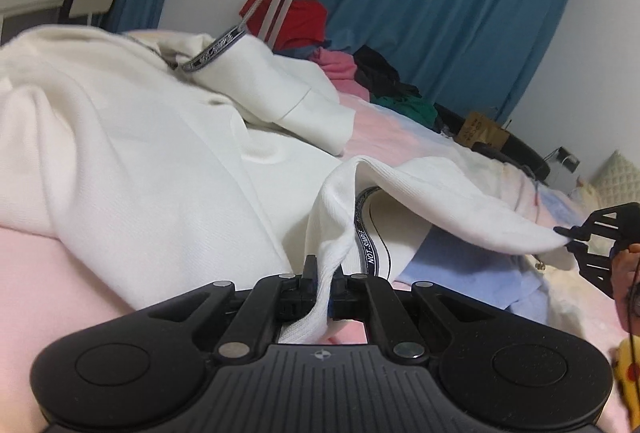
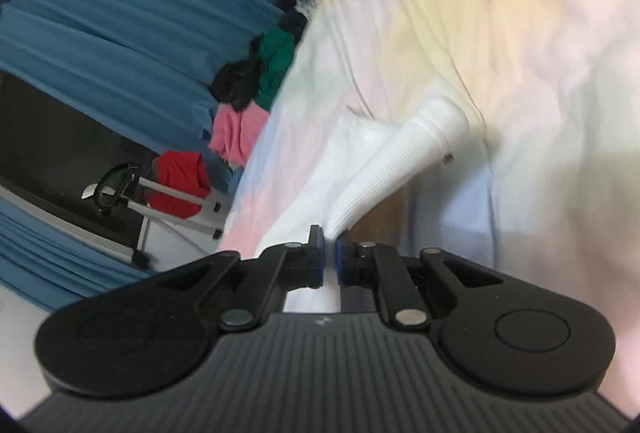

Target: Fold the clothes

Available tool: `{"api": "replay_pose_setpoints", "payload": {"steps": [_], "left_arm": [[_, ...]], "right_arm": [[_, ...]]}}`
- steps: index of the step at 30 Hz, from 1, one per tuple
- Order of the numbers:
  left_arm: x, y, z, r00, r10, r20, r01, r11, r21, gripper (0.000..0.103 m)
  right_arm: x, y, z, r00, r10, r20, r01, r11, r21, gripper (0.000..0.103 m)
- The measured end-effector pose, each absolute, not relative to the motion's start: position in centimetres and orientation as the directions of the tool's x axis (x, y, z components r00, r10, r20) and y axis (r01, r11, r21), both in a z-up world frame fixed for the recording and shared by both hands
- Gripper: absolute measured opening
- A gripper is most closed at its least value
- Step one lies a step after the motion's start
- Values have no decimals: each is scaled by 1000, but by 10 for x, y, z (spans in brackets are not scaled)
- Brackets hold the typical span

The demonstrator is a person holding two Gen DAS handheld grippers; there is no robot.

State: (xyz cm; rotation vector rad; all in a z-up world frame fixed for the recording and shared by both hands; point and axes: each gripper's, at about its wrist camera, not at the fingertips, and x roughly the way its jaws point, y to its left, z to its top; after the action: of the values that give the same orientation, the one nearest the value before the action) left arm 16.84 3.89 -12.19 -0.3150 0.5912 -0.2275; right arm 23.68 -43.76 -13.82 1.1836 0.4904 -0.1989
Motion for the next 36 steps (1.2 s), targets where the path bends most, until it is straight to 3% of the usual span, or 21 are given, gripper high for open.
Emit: {"api": "replay_pose_setpoints", "payload": {"steps": [5,7,9,12,16,17,18,19,24,28,30,36], "left_arm": [[165,33,-124,813,-270,-515,117,943,-310,5],[165,33,-125,813,-267,-517,118,946,-303,5],[166,32,-126,811,-262,-523,118,949,-293,5],[168,31,-126,813,-257,-522,125,953,-275,6],[168,28,-126,817,-250,-520,135,959,-249,6],[168,27,-126,818,-250,-518,139,960,-244,6],[168,27,-126,818,-252,-517,142,960,-242,6],[168,27,-125,818,-256,-515,143,958,-248,6],[167,28,-121,814,-298,-499,176,945,-277,6],[165,22,-116,804,-354,-479,242,929,-279,15],[163,15,-115,802,-361,-476,269,930,-251,16],[161,12,-114,789,-360,-498,283,932,-224,21]], "right_arm": [[246,-446,-171,838,217,-501,450,245,859,16],[253,-448,-181,836,252,-487,448,200,872,31],[259,-449,-185,842,259,-473,435,191,880,39],[269,-455,-190,833,230,-504,460,220,860,40],[272,-465,-190,843,130,-522,462,321,826,33],[274,-467,-190,844,101,-526,464,354,812,29],[276,-470,-190,843,85,-531,466,377,801,14],[277,-473,-189,842,71,-534,469,392,791,7],[270,-489,-172,866,-66,-495,470,443,763,6],[247,-509,-158,851,-256,-458,524,443,727,6],[239,-521,-166,814,-313,-489,580,439,686,6],[236,-536,-197,756,-300,-582,653,401,642,6]]}}
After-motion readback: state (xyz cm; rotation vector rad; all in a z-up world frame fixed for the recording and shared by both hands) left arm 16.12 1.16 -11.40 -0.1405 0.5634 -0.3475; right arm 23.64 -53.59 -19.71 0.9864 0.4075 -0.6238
